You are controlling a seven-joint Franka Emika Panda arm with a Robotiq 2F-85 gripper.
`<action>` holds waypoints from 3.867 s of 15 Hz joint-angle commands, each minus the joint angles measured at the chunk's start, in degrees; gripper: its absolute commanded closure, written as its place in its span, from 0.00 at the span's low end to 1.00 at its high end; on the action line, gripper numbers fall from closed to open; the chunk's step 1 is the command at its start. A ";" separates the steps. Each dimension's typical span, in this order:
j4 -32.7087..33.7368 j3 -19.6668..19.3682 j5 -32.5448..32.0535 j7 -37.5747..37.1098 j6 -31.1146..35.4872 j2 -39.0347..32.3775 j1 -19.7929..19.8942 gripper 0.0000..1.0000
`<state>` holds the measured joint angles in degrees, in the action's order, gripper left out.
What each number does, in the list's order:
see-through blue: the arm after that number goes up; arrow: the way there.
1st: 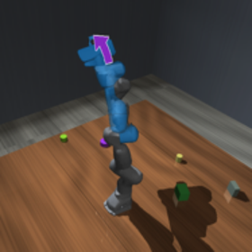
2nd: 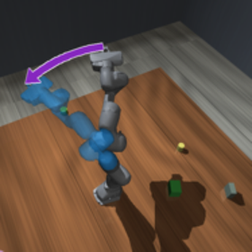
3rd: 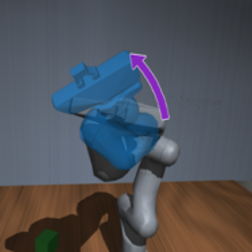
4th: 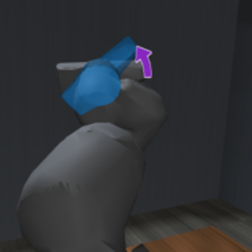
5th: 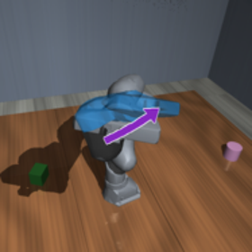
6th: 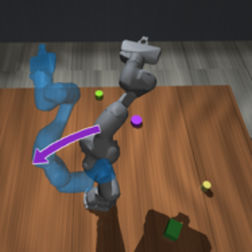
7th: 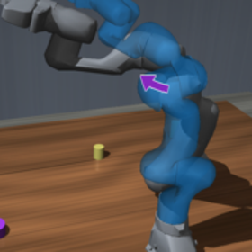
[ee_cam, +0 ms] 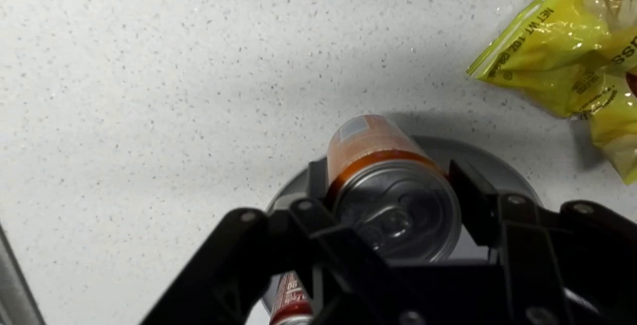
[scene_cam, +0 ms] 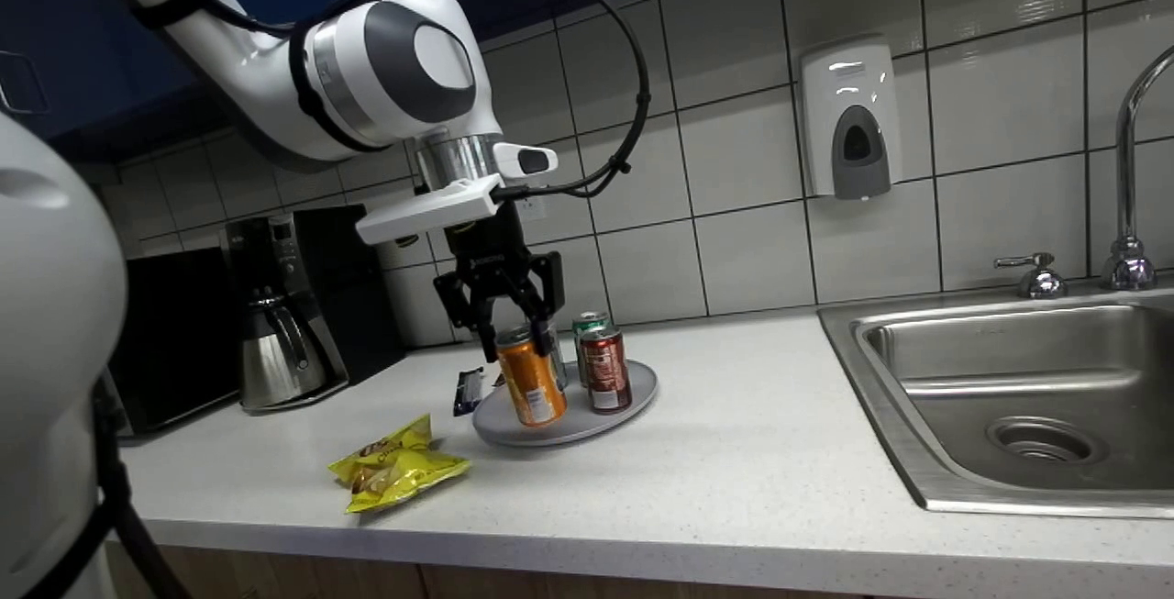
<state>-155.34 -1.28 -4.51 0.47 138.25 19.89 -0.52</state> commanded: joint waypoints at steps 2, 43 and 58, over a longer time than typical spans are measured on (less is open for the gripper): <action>3.96 -0.16 1.10 2.57 2.49 -2.09 -0.16 0.62; 16.60 1.98 6.19 5.95 -1.80 -15.49 -3.05 0.00; 4.07 4.82 0.69 1.24 -0.89 1.89 -3.59 0.00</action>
<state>-147.27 2.12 -2.77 4.10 138.50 15.51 -4.24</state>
